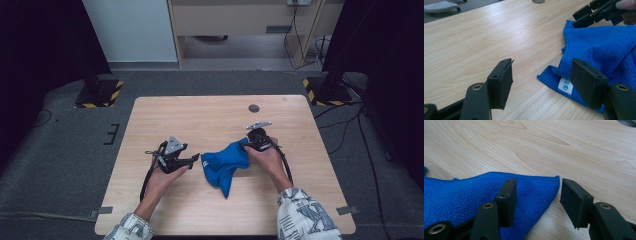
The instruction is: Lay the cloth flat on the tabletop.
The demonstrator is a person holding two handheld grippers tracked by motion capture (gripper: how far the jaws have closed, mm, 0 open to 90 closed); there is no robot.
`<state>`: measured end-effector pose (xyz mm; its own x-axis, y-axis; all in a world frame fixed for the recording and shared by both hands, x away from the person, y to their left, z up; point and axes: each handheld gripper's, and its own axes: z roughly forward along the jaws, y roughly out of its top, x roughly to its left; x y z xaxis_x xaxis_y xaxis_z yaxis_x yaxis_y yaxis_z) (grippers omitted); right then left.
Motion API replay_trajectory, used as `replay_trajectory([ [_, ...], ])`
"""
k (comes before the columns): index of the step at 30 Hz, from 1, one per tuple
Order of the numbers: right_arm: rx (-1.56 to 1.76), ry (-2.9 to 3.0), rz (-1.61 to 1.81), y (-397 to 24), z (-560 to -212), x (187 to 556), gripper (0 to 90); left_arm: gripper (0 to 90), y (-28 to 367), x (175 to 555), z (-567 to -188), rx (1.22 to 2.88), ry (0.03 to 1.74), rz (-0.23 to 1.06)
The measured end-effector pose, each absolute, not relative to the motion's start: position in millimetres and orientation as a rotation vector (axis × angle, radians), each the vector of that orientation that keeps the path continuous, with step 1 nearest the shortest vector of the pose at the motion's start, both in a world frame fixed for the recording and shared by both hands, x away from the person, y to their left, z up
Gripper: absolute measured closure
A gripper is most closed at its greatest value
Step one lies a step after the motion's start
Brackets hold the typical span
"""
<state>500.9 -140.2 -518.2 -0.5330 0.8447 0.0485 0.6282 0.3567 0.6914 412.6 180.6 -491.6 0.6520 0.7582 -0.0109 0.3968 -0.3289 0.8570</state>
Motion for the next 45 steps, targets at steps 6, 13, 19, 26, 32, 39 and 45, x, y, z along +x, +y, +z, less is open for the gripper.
replay_trajectory([
  [6,1.268,2.343,0.928,-140,-523,500,72.1,34.6,181,412,-491,1.955,0.9,0.501],
  [13,1.223,2.372,0.978,-140,-524,497,86.9,34.7,181,413,-492,1.956,0.906,0.502],
  [19,1.189,2.347,1.051,-146,-514,487,86.8,36.7,182,415,-493,1.971,0.919,0.52],
  [26,1.182,2.346,1.059,-156,-521,472,86.6,37.6,179,421,-505,2.044,0.931,0.474],
  [32,1.188,2.344,1.058,-156,-523,473,86.5,38.6,166,426,-510,2.078,0.933,0.433],
  [39,1.179,2.341,1.065,-153,-521,472,86.4,38.6,155,437,-520,2.12,0.958,0.431],
  [45,1.171,2.345,1.068,-153,-521,472,86.2,34.4,148,440,-528,2.159,0.933,0.426],
])
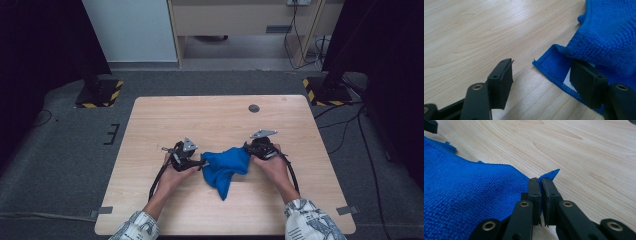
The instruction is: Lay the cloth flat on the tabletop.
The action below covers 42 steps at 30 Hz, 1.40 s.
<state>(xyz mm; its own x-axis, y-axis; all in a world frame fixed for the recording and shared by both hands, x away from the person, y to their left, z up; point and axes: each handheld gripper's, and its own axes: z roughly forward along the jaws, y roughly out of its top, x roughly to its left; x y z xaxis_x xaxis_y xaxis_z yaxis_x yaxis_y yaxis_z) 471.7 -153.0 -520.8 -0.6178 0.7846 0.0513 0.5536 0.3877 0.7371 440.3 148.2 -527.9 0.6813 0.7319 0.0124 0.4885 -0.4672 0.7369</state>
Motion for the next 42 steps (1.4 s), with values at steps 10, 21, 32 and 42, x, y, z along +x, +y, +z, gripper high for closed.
replay_trajectory([
  [10,1.168,2.347,1.073,-153,-520,471,86.0,36.8,145,443,-533,2.159,0.928,0.368],
  [21,1.174,2.344,1.076,-153,-519,470,85.9,64.3,140,436,-532,2.158,0.881,0.335],
  [32,1.168,2.342,1.088,-153,-517,468,86.3,87.8,141,433,-527,2.161,0.854,0.319],
  [42,1.179,2.316,1.102,-165,-511,466,86.4,87.9,161,432,-514,2.084,0.915,0.36],
])
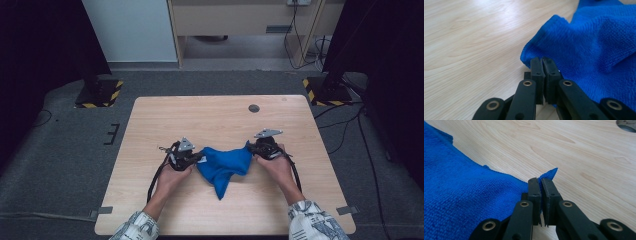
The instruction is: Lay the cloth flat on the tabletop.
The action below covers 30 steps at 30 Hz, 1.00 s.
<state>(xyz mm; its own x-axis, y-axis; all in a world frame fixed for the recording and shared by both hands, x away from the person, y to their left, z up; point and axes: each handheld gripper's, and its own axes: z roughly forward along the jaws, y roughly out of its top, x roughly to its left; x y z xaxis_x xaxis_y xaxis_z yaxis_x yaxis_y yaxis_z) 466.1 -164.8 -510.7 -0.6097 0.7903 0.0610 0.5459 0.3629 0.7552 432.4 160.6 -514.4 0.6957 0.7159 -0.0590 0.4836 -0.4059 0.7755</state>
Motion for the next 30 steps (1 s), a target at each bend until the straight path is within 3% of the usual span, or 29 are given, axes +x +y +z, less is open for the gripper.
replay_trajectory([
  [15,1.211,2.271,1.131,-180,-505,462,86.5,88.0,175,432,-506,2.029,0.954,0.394],
  [30,1.18,2.209,1.209,-186,-476,457,86.5,88.3,173,431,-480,1.985,0.917,0.408],
])
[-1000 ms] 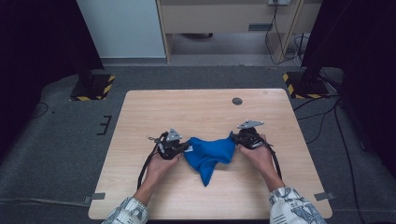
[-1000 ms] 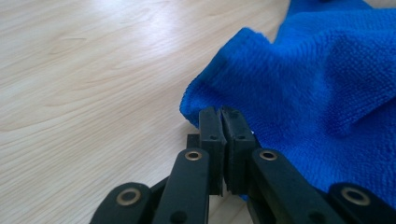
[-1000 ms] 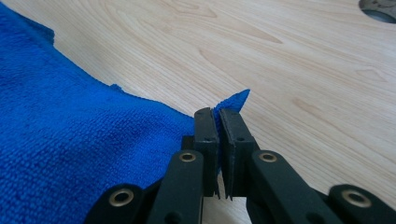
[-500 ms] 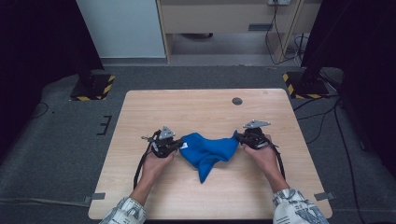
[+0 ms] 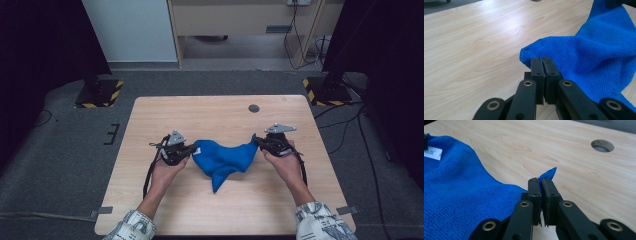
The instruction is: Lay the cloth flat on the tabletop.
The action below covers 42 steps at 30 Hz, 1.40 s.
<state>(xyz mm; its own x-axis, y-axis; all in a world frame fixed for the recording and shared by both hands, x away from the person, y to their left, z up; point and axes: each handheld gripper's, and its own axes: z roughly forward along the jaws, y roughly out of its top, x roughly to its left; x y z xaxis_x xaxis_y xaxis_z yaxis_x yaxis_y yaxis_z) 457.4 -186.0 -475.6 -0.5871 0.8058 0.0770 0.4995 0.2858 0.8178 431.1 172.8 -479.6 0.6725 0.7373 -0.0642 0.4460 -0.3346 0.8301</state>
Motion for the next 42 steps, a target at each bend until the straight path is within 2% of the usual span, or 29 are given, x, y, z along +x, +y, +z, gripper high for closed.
replay_trajectory([
  [16,1.155,2.145,1.252,-194,-442,454,86.8,88.5,170,436,-435,1.966,0.866,0.458],
  [42,1.112,2.104,1.29,-193,-410,454,86.8,88.5,168,434,-398,1.937,0.811,0.508],
])
